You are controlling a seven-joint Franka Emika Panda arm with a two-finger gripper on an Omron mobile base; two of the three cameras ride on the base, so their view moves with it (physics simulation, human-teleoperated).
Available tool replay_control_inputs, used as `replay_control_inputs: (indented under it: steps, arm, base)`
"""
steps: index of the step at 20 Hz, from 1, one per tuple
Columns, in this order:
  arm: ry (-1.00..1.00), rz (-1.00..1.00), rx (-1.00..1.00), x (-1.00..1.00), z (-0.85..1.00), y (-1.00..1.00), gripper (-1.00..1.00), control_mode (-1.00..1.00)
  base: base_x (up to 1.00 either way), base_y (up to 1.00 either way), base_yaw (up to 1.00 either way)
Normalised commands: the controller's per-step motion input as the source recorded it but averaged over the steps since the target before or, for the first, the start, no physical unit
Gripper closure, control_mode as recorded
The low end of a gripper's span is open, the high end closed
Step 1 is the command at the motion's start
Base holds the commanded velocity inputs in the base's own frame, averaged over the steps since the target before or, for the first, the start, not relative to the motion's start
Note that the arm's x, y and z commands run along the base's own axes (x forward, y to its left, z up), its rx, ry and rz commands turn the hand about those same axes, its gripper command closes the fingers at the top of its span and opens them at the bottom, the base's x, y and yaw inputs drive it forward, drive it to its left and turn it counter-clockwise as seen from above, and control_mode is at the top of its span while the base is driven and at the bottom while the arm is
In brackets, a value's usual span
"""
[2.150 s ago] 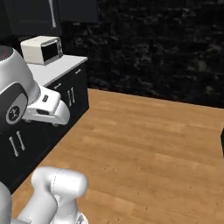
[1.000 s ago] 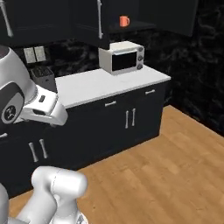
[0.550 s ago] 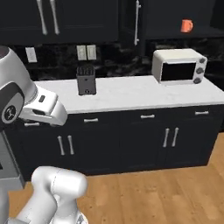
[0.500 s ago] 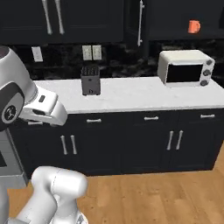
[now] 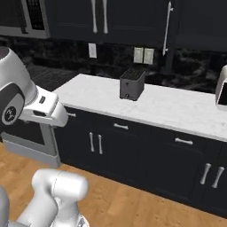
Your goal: Gather all objects into one cabinet and sort the glasses and bowls to opposite sides.
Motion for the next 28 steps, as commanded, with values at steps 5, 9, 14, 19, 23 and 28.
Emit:
replay_control_inputs:
  steps: [5,9,14,19,23,28]
  arm:
    - [0.00,0.00,0.00,0.00,0.00,0.00,-1.00,1.00]
    - [0.00,0.00,0.00,0.00,0.00,0.00,-1.00,1.00]
    - [0.00,0.00,0.00,0.00,0.00,0.00,-1.00,1.00]
    - [0.00,0.00,0.00,0.00,0.00,0.00,-1.00,1.00]
    - [0.00,0.00,0.00,0.00,0.00,0.00,-1.00,1.00]
    - [0.00,0.00,0.00,0.00,0.00,0.00,-1.00,1.00]
  base:
    - [-0.01,-1.00,0.39]
    - [-0.10,-1.00,0.01]
    - [0.07,-1.00,-0.17]
    - [0.34,-0.96,-0.21]
    - [0.47,-0.70,-0.19]
    - [0.50,-0.50,-0.23]
